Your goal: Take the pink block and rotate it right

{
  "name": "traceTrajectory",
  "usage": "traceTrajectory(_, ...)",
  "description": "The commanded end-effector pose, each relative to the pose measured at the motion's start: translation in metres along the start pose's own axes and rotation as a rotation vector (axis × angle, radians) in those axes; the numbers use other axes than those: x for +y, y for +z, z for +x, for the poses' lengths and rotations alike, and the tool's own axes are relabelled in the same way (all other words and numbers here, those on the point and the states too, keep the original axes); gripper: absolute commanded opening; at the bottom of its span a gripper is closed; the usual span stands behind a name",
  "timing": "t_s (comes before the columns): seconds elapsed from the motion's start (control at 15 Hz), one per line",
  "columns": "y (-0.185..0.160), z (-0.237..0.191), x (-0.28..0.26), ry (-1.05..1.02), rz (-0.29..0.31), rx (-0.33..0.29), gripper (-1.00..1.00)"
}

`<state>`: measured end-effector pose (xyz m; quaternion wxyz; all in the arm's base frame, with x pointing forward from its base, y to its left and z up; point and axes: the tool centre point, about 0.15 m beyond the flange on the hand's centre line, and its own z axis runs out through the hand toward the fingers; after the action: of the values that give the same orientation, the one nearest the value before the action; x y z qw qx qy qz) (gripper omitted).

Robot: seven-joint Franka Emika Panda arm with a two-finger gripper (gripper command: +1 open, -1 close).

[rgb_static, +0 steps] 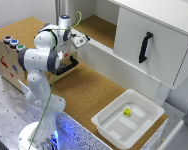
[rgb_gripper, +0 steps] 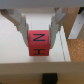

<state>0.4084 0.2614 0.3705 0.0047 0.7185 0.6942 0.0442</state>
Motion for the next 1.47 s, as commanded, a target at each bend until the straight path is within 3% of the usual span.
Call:
traceTrajectory(0.0, -0.017, 0.019, -0.019, 0.106, 0.041, -0.058, -1.0)
traceTrajectory(0.2, -0.02, 0.028, -0.026, 0.353, 0.076, -0.013, -1.0)
traceTrajectory(0.33, -0.02, 0.029, -0.027, 0.529, 0.067, 0.003, -1.0)
traceTrajectory(0.4, -0.016, 0.025, -0.026, 0.656, 0.103, 0.033, -1.0)
traceTrajectory(0.6, -0.003, 0.009, -0.025, 1.017, 0.136, 0.074, -1.0)
traceTrajectory(0.8, 0.011, 0.012, -0.034, 1.179, 0.075, 0.058, -1.0)
traceTrajectory(0.87, 0.019, 0.012, -0.036, 1.237, 0.011, 0.035, -1.0)
traceTrajectory(0.93, 0.031, 0.013, -0.037, 1.268, -0.092, -0.022, -1.0)
traceTrajectory(1.0, 0.045, 0.012, -0.035, 1.313, -0.079, -0.053, -1.0)
traceTrajectory(1.07, 0.048, 0.012, -0.035, 1.372, -0.131, -0.049, -1.0)
traceTrajectory(1.27, 0.056, 0.016, -0.041, 1.549, -0.142, -0.05, -1.0)
traceTrajectory(1.33, 0.05, 0.013, -0.043, 1.624, -0.18, -0.044, -1.0)
traceTrajectory(1.4, 0.048, 0.008, -0.044, 1.704, -0.132, -0.037, -1.0)
